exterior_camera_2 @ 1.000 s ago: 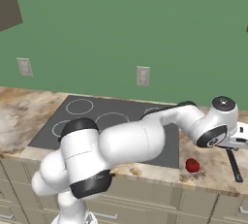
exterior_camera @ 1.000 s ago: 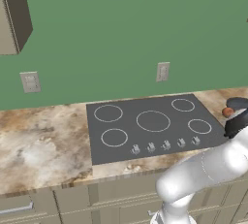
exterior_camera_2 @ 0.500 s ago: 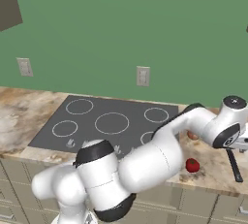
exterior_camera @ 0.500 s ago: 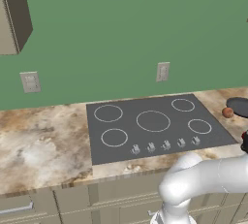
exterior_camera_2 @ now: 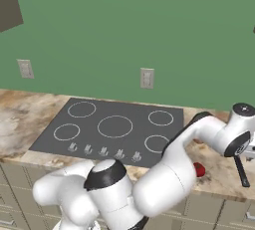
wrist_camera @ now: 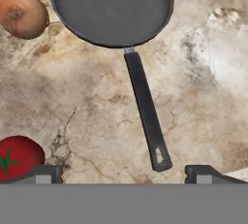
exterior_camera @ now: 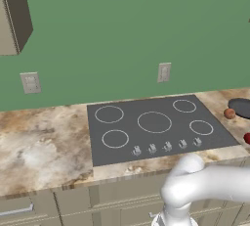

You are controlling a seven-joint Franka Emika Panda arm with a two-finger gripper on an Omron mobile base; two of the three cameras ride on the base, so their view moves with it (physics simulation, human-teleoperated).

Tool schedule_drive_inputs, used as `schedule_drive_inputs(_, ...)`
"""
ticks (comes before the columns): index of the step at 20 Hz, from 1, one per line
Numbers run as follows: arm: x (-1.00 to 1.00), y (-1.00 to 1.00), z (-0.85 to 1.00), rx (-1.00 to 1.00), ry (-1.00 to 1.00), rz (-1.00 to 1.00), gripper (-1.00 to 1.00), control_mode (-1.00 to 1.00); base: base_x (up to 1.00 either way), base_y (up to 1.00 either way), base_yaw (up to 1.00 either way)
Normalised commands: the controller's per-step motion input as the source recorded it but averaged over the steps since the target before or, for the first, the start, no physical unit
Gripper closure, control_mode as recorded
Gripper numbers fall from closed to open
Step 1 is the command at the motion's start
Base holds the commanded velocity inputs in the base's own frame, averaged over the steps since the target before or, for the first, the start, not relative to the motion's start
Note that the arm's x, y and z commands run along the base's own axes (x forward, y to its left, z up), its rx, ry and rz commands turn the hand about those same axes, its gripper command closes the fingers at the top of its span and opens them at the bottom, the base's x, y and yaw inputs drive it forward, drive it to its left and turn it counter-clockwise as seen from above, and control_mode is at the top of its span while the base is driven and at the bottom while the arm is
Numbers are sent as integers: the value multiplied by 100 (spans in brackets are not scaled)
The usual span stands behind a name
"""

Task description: Place the pan on the rear right burner on the stove. Then place the tomato and the onion in the pan and turn on the rear right burner.

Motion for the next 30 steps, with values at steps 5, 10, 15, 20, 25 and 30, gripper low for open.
schedule_drive_inputs(5,0,0,-39,0,-5,0,-100,-100,0,0,0)
schedule_drive_inputs(10,2,0,-41,0,-5,0,-100,-100,0,0,0)
schedule_drive_inputs(15,2,-5,-12,0,0,0,-100,-100,0,0,0)
schedule_drive_inputs(20,2,-16,0,0,0,0,-100,-100,0,0,0)
schedule_drive_inputs(25,3,-30,0,0,0,0,-100,-100,0,0,0)
schedule_drive_inputs(30,5,-23,0,0,0,0,-100,-100,0,0,0)
